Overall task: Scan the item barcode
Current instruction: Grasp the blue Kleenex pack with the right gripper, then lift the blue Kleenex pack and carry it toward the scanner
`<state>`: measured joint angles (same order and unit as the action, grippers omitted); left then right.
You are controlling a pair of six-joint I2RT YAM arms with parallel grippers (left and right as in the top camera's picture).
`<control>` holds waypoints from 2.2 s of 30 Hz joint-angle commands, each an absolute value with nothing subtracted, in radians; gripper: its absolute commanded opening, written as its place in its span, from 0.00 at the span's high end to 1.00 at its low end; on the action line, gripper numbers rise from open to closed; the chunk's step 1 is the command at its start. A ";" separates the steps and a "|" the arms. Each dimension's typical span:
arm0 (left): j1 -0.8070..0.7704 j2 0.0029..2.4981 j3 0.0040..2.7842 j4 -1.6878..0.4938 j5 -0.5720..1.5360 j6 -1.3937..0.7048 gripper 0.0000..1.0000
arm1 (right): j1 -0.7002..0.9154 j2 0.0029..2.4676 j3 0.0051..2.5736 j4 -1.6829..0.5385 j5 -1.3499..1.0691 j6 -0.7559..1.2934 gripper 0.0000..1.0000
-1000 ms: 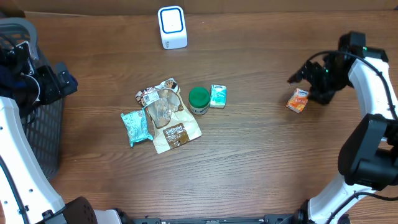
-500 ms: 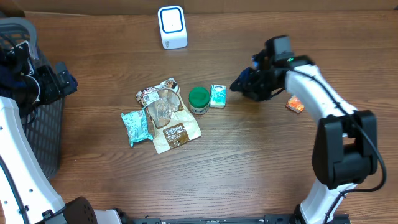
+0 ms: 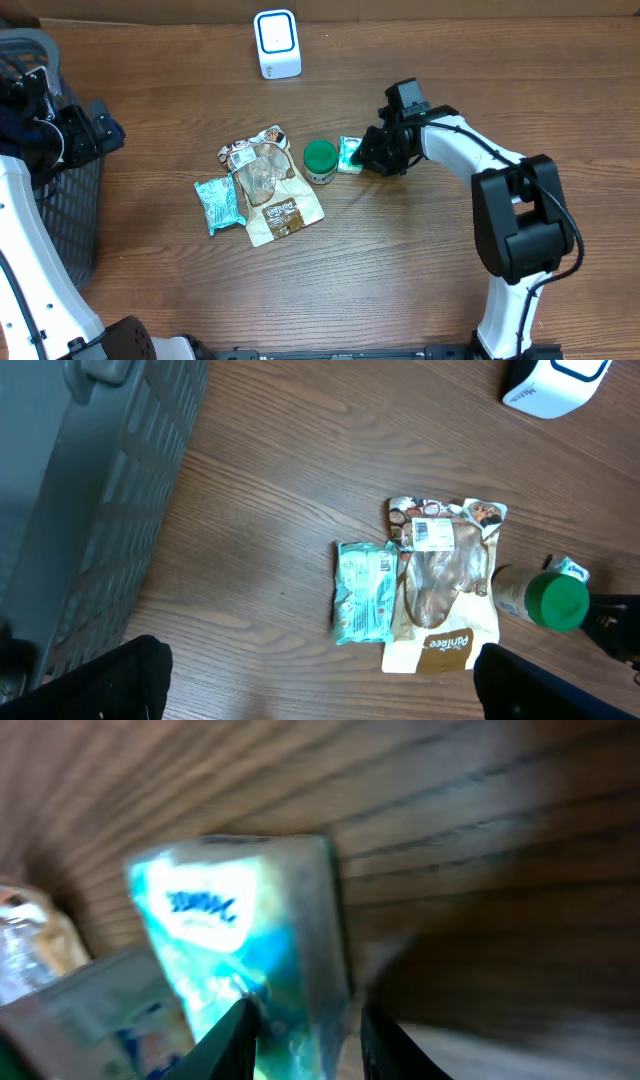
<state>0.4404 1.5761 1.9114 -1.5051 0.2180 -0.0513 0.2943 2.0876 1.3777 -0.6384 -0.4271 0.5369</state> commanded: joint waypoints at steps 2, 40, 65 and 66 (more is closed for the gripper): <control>0.440 1.584 1.932 -1.507 0.233 -0.037 0.00 | 0.295 2.093 1.365 -0.636 -0.412 0.550 0.70; 0.440 1.584 1.932 -1.507 0.233 -0.037 0.00 | 0.035 1.874 1.363 -0.617 -1.302 0.295 0.96; 0.440 1.584 1.932 -1.507 0.233 -0.036 0.00 | 0.125 1.874 1.363 0.007 -1.494 0.941 0.96; 0.440 1.584 1.932 -1.507 0.233 -0.036 0.00 | 0.125 1.874 1.363 0.016 -1.494 0.944 0.96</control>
